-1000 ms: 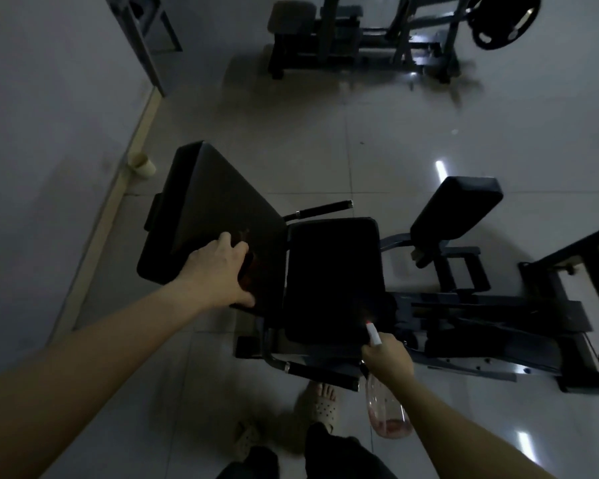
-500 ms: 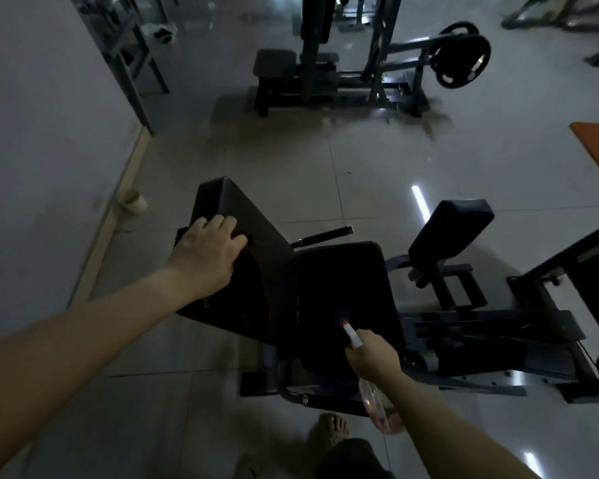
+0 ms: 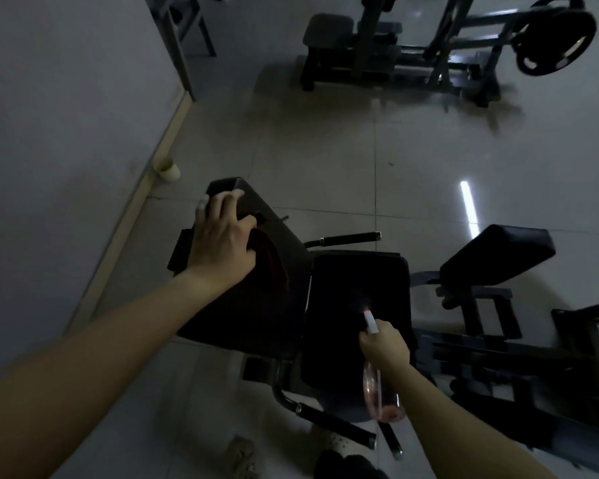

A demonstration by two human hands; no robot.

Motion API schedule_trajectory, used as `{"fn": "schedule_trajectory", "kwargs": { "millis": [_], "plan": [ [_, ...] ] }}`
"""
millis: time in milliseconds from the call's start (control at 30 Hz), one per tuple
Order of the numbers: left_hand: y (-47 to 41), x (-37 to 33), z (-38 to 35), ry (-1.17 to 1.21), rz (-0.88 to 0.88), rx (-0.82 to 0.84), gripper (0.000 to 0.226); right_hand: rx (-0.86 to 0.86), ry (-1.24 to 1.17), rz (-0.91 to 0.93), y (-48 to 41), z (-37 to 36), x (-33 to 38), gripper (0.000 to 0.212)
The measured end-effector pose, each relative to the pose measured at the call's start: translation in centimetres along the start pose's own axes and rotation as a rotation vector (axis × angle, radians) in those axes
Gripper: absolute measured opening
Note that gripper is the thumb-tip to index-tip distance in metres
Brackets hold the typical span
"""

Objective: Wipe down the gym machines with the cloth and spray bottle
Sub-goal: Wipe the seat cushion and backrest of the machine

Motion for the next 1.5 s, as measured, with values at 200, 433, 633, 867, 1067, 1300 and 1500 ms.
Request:
{"fn": "schedule_trajectory", "kwargs": {
  "millis": [200, 433, 633, 867, 1067, 1300, 1500],
  "plan": [
    [-2.5, -0.3, -1.6, -0.069, 0.037, 0.063, 0.040, 0.006, 0.011, -0.020, -3.6, 3.5, -2.7, 0.010],
    [-2.6, -0.2, -1.8, -0.047, 0.035, 0.049, 0.040, -0.061, -0.060, -0.029, -5.4, 6.6, -5.4, 0.028],
    [-3.3, 0.4, -1.5, 0.022, -0.033, 0.130, 0.040, 0.080, 0.007, 0.172, -6.3, 6.8, -2.6, 0.015],
    [-3.3, 0.3, -1.6, 0.004, -0.050, 0.078, 0.040, 0.370, -0.076, 0.280, -10.2, 6.0, 1.1, 0.032],
    [-3.3, 0.2, -1.5, -0.024, -0.063, 0.058, 0.043, 0.369, -0.051, 0.333, -11.9, 5.5, 3.5, 0.029],
    [-3.2, 0.2, -1.4, -0.036, -0.075, 0.029, 0.044, 0.334, -0.267, 0.222, -9.0, 8.2, 2.2, 0.023],
    [-3.1, -0.7, -1.1, -0.121, -0.086, 0.059, 0.041, 0.231, -0.387, 0.257, -3.1, 11.1, 0.4, 0.018]
  ]
}}
Point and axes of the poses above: each hand's wrist, its own y-axis away from the middle knuckle, its own z-axis out of the back of the hand, x = y × z, the point moved 6 cm from there along -y, towards the middle knuckle, and after that the axes turned 2 degrees about -y, right-handed, at the moved point
